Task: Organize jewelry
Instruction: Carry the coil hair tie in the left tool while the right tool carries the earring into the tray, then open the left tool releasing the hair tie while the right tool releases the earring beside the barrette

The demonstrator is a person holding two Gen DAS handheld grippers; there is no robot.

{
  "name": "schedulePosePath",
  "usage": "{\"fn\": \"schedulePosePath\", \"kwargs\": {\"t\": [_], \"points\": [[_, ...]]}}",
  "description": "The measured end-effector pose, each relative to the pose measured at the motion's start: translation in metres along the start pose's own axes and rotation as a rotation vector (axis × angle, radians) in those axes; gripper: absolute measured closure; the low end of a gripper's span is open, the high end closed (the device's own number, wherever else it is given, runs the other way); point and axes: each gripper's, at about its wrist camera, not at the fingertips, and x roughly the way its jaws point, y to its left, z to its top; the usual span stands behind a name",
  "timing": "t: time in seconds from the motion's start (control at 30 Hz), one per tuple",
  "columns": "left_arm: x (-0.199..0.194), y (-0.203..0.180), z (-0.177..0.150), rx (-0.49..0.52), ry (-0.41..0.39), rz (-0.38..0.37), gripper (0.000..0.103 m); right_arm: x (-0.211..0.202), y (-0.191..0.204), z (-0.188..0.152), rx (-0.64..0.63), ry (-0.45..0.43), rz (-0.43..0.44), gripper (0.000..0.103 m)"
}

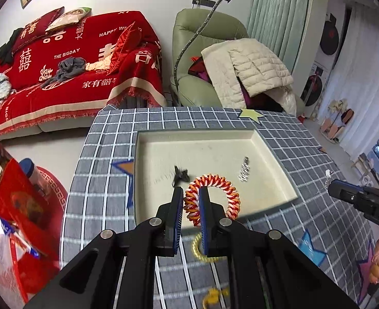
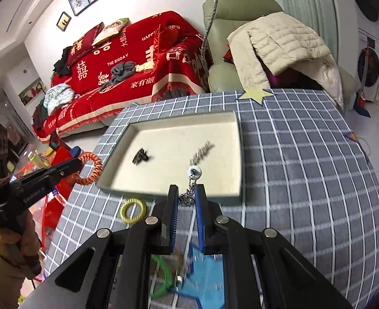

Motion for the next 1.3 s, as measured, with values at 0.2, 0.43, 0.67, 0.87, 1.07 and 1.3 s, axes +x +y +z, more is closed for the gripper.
{"fn": "schedulePosePath", "kwargs": {"t": [0.2, 0.43, 0.67, 0.87, 1.07, 1.3], "points": [[0.048, 0.006, 0.013, -0.004, 0.080, 0.017, 0.069, 0.044, -0.003, 0.022, -0.005, 0.046, -0.007, 0.089], [0.096, 0.010, 0.001, 0.014, 0.189, 0.032, 0.069, 0.105, -0.019, 0.022, 0.038, 0.145, -0.013, 0.089], [0.131, 0.012, -0.010, 0.004, 0.245, 0.065, 0.069, 0.144, -0.031, 0.017, 0.051, 0.197, -0.054, 0.089], [0.141, 0.006, -0.005, 0.025, 0.196, 0.128, 0.069, 0.162, -0.031, 0.021, 0.044, 0.185, -0.093, 0.089], [0.145, 0.002, -0.006, 0.031, 0.170, 0.174, 0.069, 0.165, -0.027, 0.019, 0.029, 0.164, -0.115, 0.088], [0.143, -0.002, -0.006, 0.040, 0.163, 0.199, 0.069, 0.163, -0.018, 0.019, -0.002, 0.169, -0.087, 0.063]]}}
